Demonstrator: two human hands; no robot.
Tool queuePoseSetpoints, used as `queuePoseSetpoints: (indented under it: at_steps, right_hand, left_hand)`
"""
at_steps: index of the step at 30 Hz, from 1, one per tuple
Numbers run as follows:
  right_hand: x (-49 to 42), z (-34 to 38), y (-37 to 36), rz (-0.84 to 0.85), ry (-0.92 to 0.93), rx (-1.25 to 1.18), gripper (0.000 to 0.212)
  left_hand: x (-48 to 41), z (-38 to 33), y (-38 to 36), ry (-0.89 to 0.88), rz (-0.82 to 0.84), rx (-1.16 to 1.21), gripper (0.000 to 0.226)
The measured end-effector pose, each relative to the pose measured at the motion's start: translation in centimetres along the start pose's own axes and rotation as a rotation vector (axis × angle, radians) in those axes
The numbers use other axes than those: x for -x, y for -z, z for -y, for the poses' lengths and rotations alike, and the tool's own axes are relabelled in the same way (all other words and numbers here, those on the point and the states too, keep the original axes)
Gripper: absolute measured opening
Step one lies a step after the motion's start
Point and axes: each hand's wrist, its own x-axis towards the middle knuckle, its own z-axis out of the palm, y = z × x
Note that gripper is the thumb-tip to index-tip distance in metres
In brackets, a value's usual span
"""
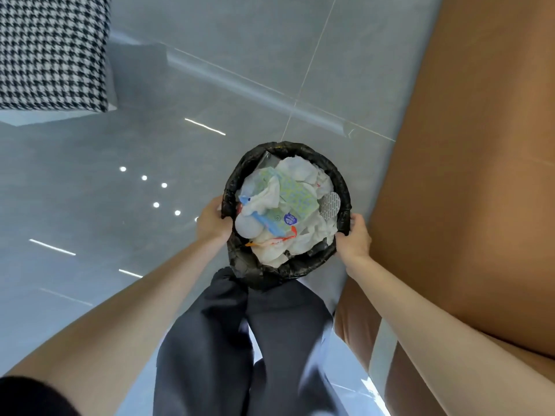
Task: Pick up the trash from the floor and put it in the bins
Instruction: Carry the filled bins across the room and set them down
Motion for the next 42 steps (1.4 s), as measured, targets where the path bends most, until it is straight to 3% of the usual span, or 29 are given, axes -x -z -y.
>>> queuePoseSetpoints:
  at_steps: [8,21,27,31,42]
  right_hand:
    - [6.0,5.3,5.6,0.053,0.066,0.034,0.047]
    - [24.3,22.5,14.8,0.261,0.275,0.039,0.04]
    - [31.1,26.4,14.9,0.434,0.421,0.163,0.035]
    - [36.9,26.4,13.5,0.58,0.557,0.272,0.037]
    - [53.2,17.4,6.7,1.004,0.783,0.667,0.036]
  left_hand:
    - [8.5,-3.8,6.4,-0.018,0.024,0.178,0.039]
    - [28.2,-10.6,23.2,0.027,-0.175,0.482,0.042]
    - [35.9,-7.5,26.4,0.067,-0.272,0.713,0.048]
    - [42.2,-2.8,27.0,0.128,-0.43,0.869,0.049]
    - [61.3,13.2,23.2,0.314,-0.853,1.288,0.054]
